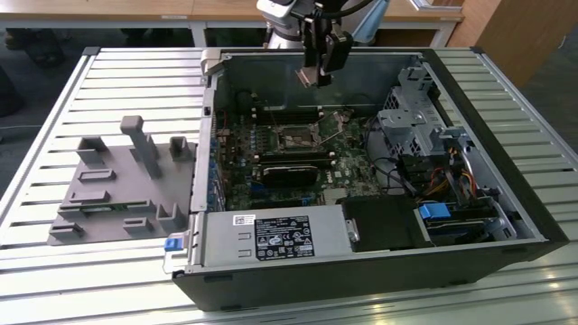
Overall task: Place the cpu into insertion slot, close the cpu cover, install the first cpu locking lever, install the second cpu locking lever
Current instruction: 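Place the cpu into insertion slot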
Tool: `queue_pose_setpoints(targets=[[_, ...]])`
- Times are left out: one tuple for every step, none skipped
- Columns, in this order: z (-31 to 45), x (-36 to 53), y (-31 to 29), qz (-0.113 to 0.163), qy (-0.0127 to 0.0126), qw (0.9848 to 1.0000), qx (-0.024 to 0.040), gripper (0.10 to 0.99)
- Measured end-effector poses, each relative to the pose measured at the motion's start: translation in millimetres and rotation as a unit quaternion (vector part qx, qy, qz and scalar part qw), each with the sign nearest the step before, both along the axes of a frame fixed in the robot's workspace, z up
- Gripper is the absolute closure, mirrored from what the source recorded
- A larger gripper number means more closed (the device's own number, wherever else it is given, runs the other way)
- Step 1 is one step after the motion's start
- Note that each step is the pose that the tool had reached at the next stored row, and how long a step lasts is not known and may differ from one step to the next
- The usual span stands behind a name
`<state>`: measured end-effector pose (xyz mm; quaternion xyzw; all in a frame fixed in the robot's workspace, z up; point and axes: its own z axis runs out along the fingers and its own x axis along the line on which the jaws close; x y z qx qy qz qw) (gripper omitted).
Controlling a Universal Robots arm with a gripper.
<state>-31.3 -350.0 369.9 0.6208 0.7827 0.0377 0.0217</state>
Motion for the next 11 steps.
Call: queue_pose_setpoints(targets=[[-0.1, 0.0, 0.0, -0.006, 0.0, 1.0, 0.0, 0.561], [-0.1, 0.0, 0.1, -0.011, 0.0, 0.9999, -0.0001, 0.561], [-0.2, 0.0, 0.1, -0.017, 0.0, 0.9999, -0.0001, 0.561], [-0.2, 0.0, 0.1, -0.022, 0.0, 0.9998, -0.0002, 0.561], [-0.3, 0.0, 0.3, -0.027, 0.0, 0.9996, -0.0002, 0.561], [-0.4, 0.0, 0.3, -0.031, 0.0, 0.9995, -0.0001, 0.561], [-0.7, -0.3, 0.4, -0.036, 0.0, 0.9994, -0.0001, 0.561], [-1.0, -0.4, 0.5, -0.039, 0.0, 0.9992, -0.0001, 0.561], [-1.4, -0.5, 0.6, -0.042, 0.0, 0.9991, -0.0001, 0.561], [-1.8, -0.5, 0.7, -0.044, 0.0, 0.999, -0.0001, 0.561], [-2.2, -0.5, 0.7, -0.045, 0.0, 0.999, -0.0001, 0.561]])
